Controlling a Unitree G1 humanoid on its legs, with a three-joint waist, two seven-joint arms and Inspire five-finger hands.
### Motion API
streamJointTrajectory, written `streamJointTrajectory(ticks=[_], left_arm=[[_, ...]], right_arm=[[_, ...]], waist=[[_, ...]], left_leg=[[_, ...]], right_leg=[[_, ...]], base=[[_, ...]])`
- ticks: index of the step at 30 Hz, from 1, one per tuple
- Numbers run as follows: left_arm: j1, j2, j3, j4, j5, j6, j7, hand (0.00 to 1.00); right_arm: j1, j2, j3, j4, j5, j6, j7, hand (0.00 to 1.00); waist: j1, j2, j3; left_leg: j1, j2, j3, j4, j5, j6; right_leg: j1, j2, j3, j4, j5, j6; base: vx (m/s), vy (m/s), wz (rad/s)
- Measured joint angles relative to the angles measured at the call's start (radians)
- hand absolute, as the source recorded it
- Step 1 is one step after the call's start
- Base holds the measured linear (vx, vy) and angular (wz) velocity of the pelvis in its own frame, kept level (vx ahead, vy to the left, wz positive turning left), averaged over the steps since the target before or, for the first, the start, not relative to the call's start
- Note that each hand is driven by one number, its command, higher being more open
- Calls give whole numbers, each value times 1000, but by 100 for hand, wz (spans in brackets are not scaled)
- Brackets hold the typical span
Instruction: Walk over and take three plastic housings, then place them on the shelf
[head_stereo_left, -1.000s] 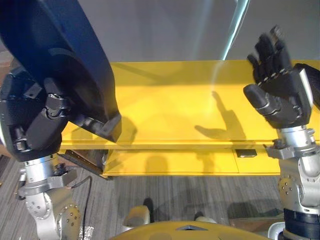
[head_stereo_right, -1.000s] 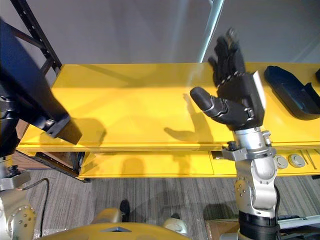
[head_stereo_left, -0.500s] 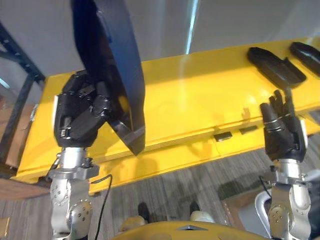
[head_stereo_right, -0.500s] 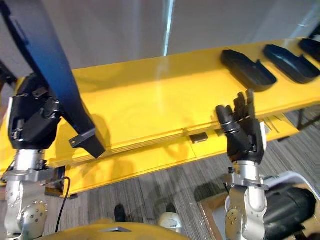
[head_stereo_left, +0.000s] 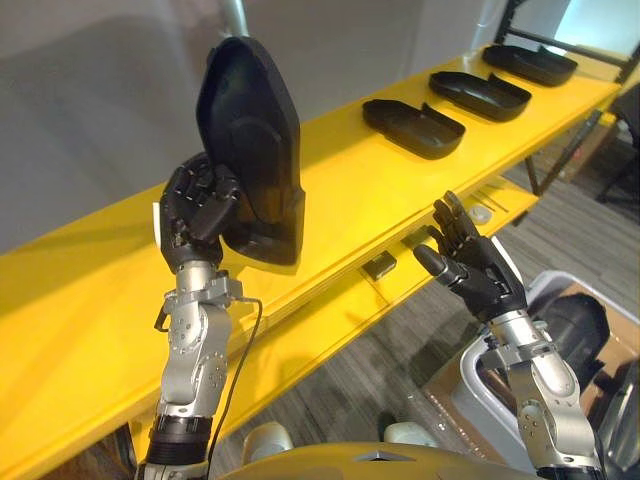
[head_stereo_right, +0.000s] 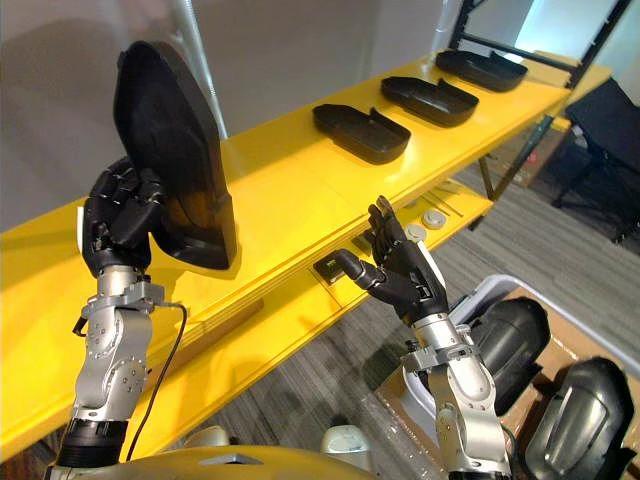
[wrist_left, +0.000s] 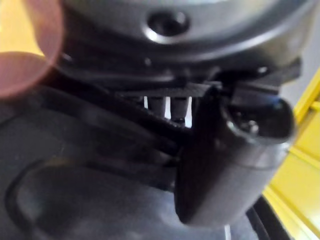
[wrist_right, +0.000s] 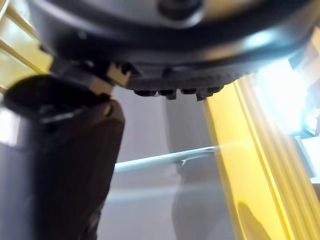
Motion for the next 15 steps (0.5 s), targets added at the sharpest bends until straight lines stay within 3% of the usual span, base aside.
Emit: streamJointTrajectory(ticks=[1, 2, 4, 6, 8, 15], left_arm=[[-20, 2, 0, 6, 7, -2, 16, 0], [-68, 13, 1, 28, 41, -4, 66, 0], [-156, 35, 3, 85, 72, -4, 153, 0], [-210, 37, 6, 116, 85, 2, 212, 0], [-229, 41, 12, 133, 137, 21, 261, 0], [-347, 99, 39, 295, 191, 184, 345, 0]], right_arm=[[-4, 0, 11, 9, 0, 0, -2, 100], [-11, 3, 47, 29, 0, 0, -7, 100], [9, 17, 136, 37, 0, 0, -22, 100], [26, 38, 185, 37, 0, 0, -22, 100], [44, 69, 210, 37, 3, 0, -20, 100], [71, 89, 257, 47, -2, -1, -23, 100]], waist=[[2, 7, -3], [10, 19, -6], [-9, -19, -3], [-12, -37, -2], [-17, -39, -4], [-33, -40, -4]], left_leg=[[8, -10, -9, -69, 24, 7], [31, -19, -19, -133, 101, 11], [50, -43, 5, -173, 111, 22], [68, -61, 34, -213, 129, 30], [86, -78, 49, -242, 135, 37], [119, -82, 68, -276, 135, 39]], right_leg=[[-7, 6, 10, 4, 1, 5], [-27, 20, 46, 17, -4, 18], [-33, 4, 55, 11, 0, 36], [-51, -11, 66, 11, 5, 46], [-53, -20, 63, 8, 6, 48], [-34, -23, 40, -23, 16, 59]], base=[[39, 105, -78], [29, 102, -70], [60, 87, -37], [73, 59, -24], [74, 49, -28], [23, 4, -9]])
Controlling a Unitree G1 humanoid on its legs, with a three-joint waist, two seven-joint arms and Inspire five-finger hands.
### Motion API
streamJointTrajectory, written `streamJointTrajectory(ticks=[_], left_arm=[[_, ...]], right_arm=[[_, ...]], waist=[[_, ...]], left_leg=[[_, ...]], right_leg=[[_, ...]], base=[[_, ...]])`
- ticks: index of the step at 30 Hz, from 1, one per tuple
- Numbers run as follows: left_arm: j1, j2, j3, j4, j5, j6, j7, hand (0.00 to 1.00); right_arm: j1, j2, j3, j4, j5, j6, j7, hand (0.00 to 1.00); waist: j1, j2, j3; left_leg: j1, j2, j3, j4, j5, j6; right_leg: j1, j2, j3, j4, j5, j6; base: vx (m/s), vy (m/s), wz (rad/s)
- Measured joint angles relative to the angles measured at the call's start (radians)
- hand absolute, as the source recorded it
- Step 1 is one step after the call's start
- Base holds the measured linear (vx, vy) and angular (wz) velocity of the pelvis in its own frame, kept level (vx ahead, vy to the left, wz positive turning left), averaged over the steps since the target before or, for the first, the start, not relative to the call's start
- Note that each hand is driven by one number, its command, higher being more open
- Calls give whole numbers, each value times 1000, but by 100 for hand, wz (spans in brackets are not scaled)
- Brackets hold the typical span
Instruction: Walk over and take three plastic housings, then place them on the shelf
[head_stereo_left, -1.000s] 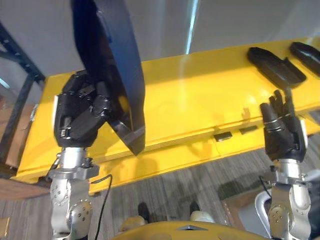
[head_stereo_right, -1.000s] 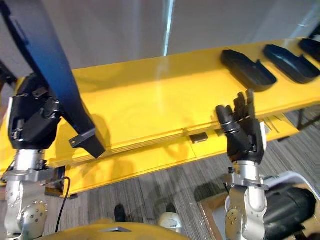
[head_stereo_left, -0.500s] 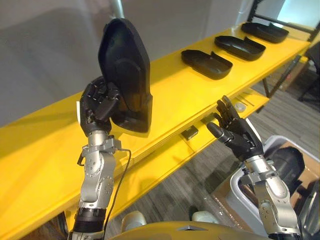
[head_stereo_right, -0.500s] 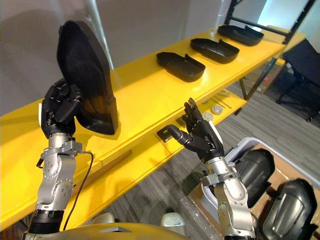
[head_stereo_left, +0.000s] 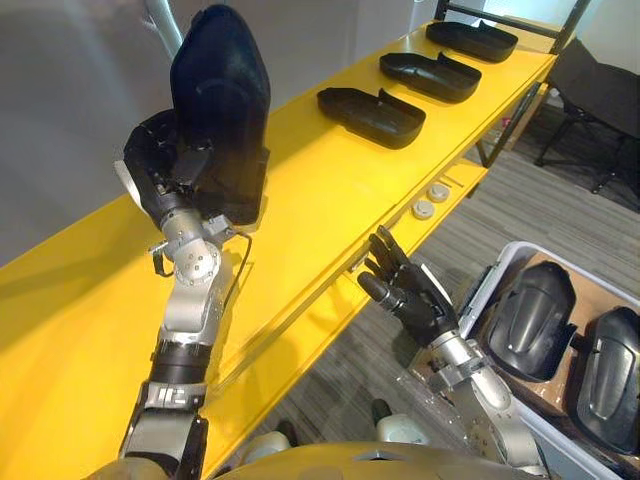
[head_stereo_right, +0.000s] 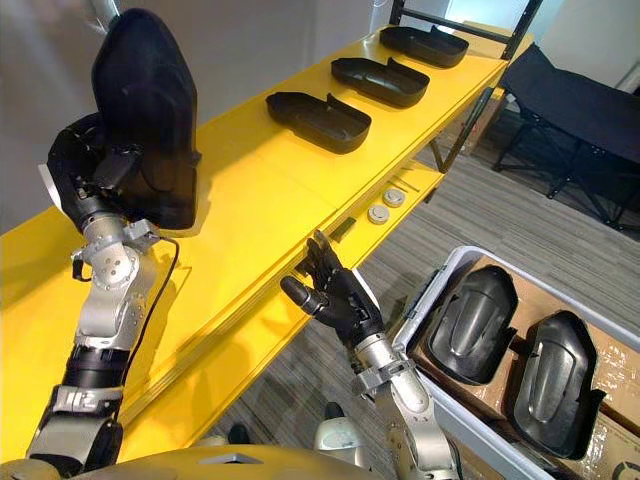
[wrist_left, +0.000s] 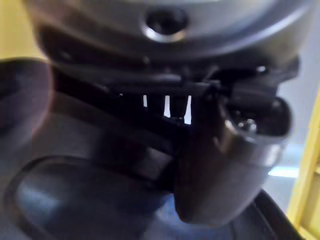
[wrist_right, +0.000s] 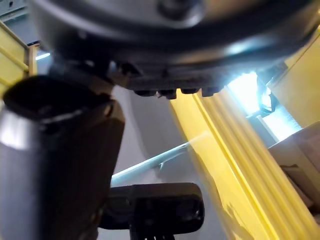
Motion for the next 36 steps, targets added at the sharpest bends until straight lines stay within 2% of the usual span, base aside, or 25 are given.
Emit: streamJointTrajectory(ticks=[7, 10, 15, 16, 20, 25, 27, 29, 33, 36], left_arm=[[-19, 15, 9, 172, -17, 96, -15, 0], [-23, 48, -1, 168, -38, 95, -39, 0], [21, 33, -34, 149, -58, 38, -114, 0], [37, 20, -45, 137, -63, 36, -138, 100], [69, -5, -73, 124, -83, 32, -157, 100], [108, -28, -114, 136, -70, 31, -155, 100], [132, -38, -121, 169, -6, 9, -166, 100], [136, -38, -137, 163, 21, 13, -170, 100], [146, -37, -167, 160, 169, 50, -163, 100], [146, -34, -183, 160, 203, 67, -150, 100]], right_arm=[[8, -1, 27, 20, -6, 0, -25, 100], [5, 1, 38, 21, -7, 0, -28, 100], [-2, 7, 51, 25, -8, 0, -44, 100], [-8, 8, 52, 35, -8, -3, -47, 100], [-15, 8, 55, 47, -7, -3, -68, 100], [-28, 8, 84, 60, -7, -3, -76, 100], [-30, 9, 85, 79, -7, -5, -76, 100], [-30, 7, 84, 88, -7, -6, -76, 100], [-31, 7, 85, 88, -4, -10, -76, 100], [-31, 7, 84, 88, 0, -11, -77, 100]], waist=[[3, -22, 3], [5, -30, 2], [20, -36, 2], [30, -40, 0], [35, -51, -4], [36, -71, -3], [36, -85, -6], [37, -91, -12], [40, -88, -14], [40, -86, -16]], left_leg=[[-10, 3, 1, -12, 3, -4], [-17, 2, -4, -10, 3, -5], [-16, 0, -20, -10, 3, -5], [-13, 0, -24, -10, 3, -5], [-7, 0, -28, -16, 7, -5], [21, -9, -26, -84, 45, -14], [33, -10, -27, -121, 68, -16], [37, -11, -27, -138, 78, -16], [47, -14, -23, -156, 91, -7], [52, -14, -20, -164, 94, -7]], right_leg=[[4, 0, -4, -53, 19, -4], [7, -3, -12, -61, 27, -2], [21, -5, -27, -67, 28, 0], [27, -6, -31, -67, 27, 0], [31, -10, -37, -64, 26, 1], [24, -15, -40, -60, 18, 0], [18, -14, -47, -56, 17, -1], [13, -13, -50, -52, 17, -2], [12, -14, -49, -53, 25, 1], [12, -13, -47, -53, 25, 1]], base=[[-13, -4, -1], [28, 5, 7], [0, 7, 9], [-35, 6, 6], [-50, 5, 4], [-70, -3, 1], [-34, -17, 4], [0, 0, 0], [6, -1, -2], [2, 0, -2]])
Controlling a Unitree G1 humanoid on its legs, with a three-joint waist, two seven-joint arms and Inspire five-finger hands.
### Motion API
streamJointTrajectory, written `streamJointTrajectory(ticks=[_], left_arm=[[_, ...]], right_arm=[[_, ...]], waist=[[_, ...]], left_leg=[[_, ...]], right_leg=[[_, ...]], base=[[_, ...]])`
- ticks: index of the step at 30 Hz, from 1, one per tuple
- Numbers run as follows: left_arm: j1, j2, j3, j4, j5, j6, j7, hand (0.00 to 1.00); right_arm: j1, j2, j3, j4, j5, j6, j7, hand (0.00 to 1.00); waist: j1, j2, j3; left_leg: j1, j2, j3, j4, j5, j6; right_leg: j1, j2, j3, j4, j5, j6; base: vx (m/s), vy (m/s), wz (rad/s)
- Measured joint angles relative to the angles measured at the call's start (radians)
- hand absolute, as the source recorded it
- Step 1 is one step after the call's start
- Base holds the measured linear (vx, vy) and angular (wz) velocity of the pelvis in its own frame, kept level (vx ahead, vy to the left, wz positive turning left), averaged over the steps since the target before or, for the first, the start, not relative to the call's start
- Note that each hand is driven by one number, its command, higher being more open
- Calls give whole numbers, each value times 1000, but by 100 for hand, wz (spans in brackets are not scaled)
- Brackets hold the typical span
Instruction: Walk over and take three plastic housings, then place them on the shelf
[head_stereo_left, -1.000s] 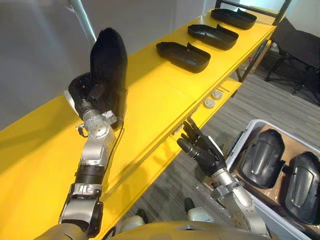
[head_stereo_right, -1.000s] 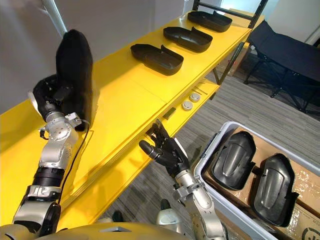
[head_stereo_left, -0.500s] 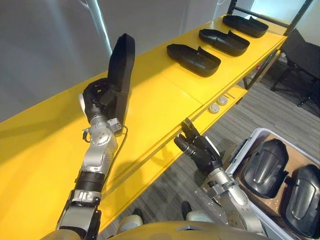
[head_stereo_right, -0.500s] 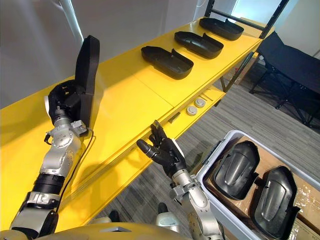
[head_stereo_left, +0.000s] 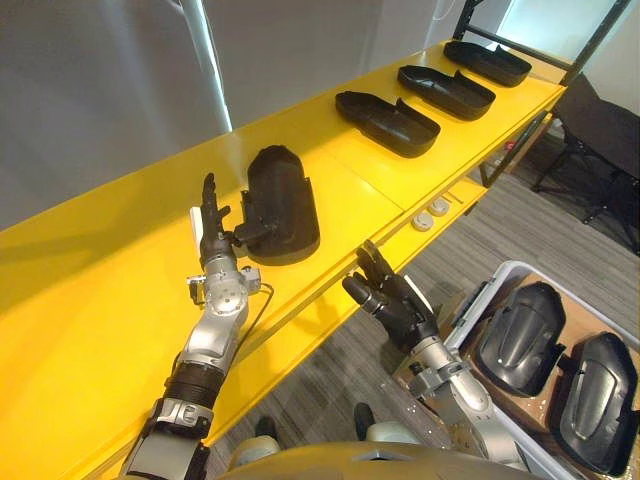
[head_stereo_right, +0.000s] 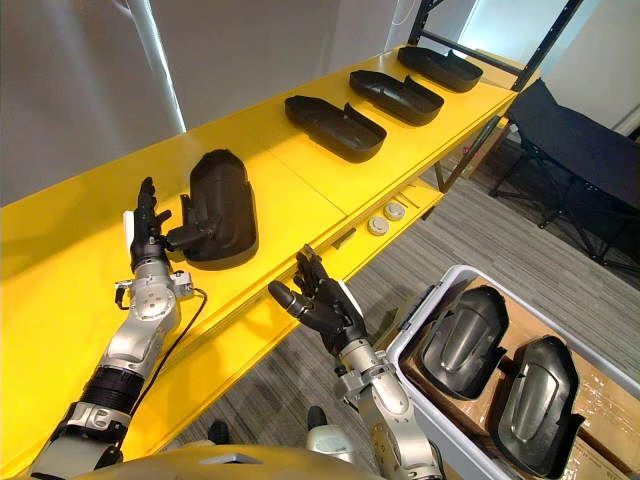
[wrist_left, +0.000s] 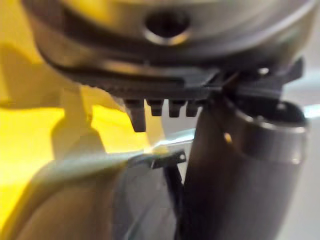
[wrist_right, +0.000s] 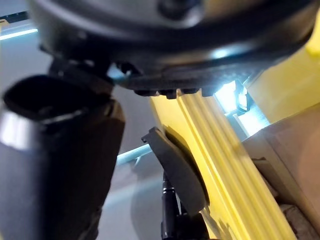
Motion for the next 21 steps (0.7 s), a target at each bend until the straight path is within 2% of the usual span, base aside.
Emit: streamJointTrajectory(ticks=[8, 15, 19, 21], left_arm=[[1, 0, -7, 6, 18, 5, 20, 100], [44, -35, 26, -17, -133, -172, 86, 100], [91, -63, 75, -149, -194, -185, 120, 100], [104, -64, 100, -268, -205, -189, 143, 100]], right_arm=[[0, -8, 1, 8, 1, -7, 0, 100], [-1, -6, 1, 8, -9, -20, -1, 100], [-7, -6, 2, 8, -24, -40, -14, 100], [-9, -7, 10, 8, -45, -51, -33, 100]], waist=[[-6, 6, -3], [-9, 8, -5], [-8, 9, -6], [-4, 9, -6]], left_leg=[[4, 0, 2, -16, 11, -1], [11, -4, 6, -29, 20, 1], [11, -3, -5, -29, 20, 1], [11, -2, -20, -29, 20, 1]], right_leg=[[-5, 1, 0, 0, -1, 5], [-3, 5, -2, -4, 3, 2], [10, 6, -16, -14, 9, 3], [20, 6, -37, -16, 9, 3]], base=[[0, 0, 0], [0, 0, 0], [27, -5, 8], [5, -6, 19]])
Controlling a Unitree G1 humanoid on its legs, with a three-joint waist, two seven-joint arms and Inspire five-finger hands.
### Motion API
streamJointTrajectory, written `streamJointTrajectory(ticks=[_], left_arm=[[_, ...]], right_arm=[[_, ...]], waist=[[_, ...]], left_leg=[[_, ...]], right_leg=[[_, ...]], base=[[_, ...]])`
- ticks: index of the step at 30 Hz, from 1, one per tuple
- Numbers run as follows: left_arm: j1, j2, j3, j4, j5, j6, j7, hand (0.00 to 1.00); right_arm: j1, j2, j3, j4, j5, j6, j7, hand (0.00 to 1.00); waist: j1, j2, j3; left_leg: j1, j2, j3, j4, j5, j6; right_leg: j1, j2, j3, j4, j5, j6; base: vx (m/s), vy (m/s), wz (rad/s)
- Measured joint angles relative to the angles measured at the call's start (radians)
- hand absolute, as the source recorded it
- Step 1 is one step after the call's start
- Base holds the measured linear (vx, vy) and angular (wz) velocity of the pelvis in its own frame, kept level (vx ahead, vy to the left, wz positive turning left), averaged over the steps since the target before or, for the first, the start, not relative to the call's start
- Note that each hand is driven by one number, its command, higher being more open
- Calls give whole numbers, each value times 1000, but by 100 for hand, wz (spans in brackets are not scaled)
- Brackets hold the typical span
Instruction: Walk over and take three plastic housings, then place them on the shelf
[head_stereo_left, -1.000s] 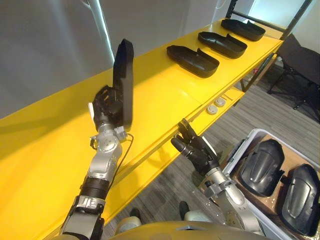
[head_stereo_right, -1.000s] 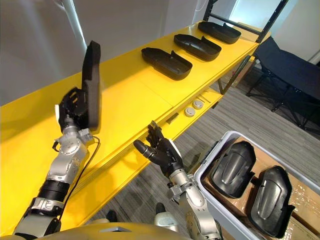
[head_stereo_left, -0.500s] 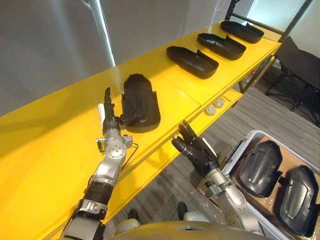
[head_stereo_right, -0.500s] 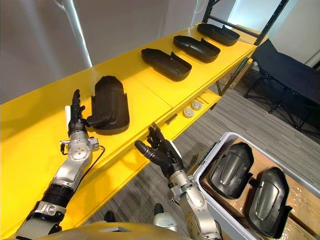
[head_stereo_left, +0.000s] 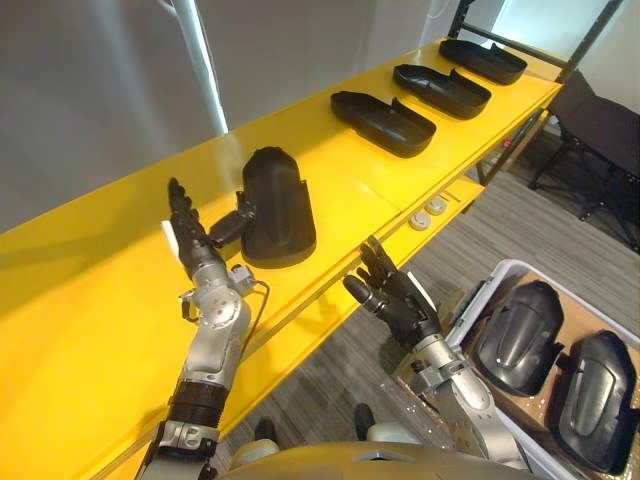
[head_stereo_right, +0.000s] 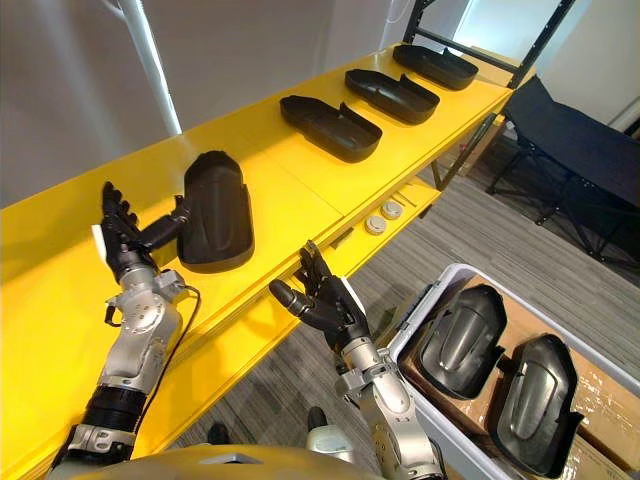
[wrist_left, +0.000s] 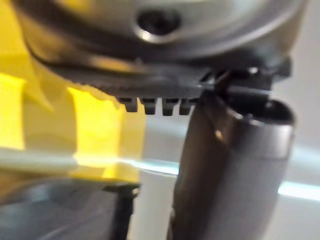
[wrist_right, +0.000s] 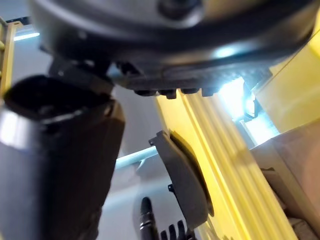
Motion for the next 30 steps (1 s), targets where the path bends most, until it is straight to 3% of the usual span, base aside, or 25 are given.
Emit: streamJointTrajectory(ticks=[4, 10, 12, 16, 19, 21, 24, 25, 27, 29, 30], left_arm=[[2, 3, 53, -156, 47, -29, 8, 100], [2, 35, 104, -245, 81, -34, -22, 100], [2, 82, 148, -255, 46, -42, -99, 100], [33, 104, 199, -333, -54, -55, -227, 100], [176, 98, 235, -477, -109, -64, -310, 100], [321, 43, 275, -556, -125, -66, -371, 100], [449, -49, 302, -566, -126, -68, -424, 100], [494, -74, 300, -553, -146, -67, -444, 100], [499, -77, 289, -522, -171, -64, -472, 100], [503, -83, 263, -446, -170, -57, -529, 100], [518, -88, 260, -440, -176, -57, -537, 100]], right_arm=[[-3, -8, 12, 0, -13, -1, -21, 100], [-38, -82, 45, 0, 5, 16, -38, 100], [-53, -92, 57, 0, 49, 41, -38, 100], [-75, -124, 85, -2, 125, 64, -53, 100], [-77, -124, 120, -12, 176, 64, -105, 100], [-77, -126, 137, -26, 175, 64, -149, 100], [-77, -132, 184, -55, 162, 64, -182, 100], [-119, -132, 262, -97, 141, 65, -174, 100], [-227, -124, 370, -131, 113, 68, -148, 100], [-452, -40, 478, -184, -12, 68, -67, 100], [-482, -16, 489, -200, -28, 68, -57, 100]], waist=[[1, 14, -6], [16, 41, -18], [24, 48, -20], [34, 59, -21], [56, 83, -22], [88, 114, -24], [152, 152, -24], [176, 167, -26], [202, 166, -37], [276, 135, -64], [280, 139, -67]], left_leg=[[1, -1, -11, 0, 0, 0], [1, 10, -22, 0, 7, -8], [0, 26, -34, 0, 15, -20], [-17, 51, -73, 9, 25, -38], [-35, 86, -105, 9, 25, -71], [-48, 121, -154, 9, 29, -87], [-53, 161, -228, 8, 23, -98], [-65, 186, -251, 7, -5, -86], [-90, 193, -253, 6, -50, -44], [-150, 95, -270, 127, -47, -56], [-149, 75, -270, 145, -48, -58]], right_leg=[[8, -2, -13, -1, -3, -4], [13, 0, -63, -5, -9, -25], [31, 9, -108, -13, 3, -34], [43, 25, -177, -17, 3, -44], [49, 48, -250, -17, 2, -48], [52, 82, -297, -19, -4, -57], [64, 134, -349, -44, -6, -61], [62, 161, -373, -47, -8, -62], [45, 161, -390, -49, -10, -65], [11, 115, -419, -50, -12, -67], [12, 114, -427, -49, -12, -67]], base=[[-16, 5, 7], [-30, -8, 5], [-15, -54, 8], [-46, -58, 24], [-88, -112, 18], [-76, -139, 21], [-118, -189, 5], [-141, -197, 20], [-124, -123, 48], [-102, -44, 83], [-35, 1, 130]])
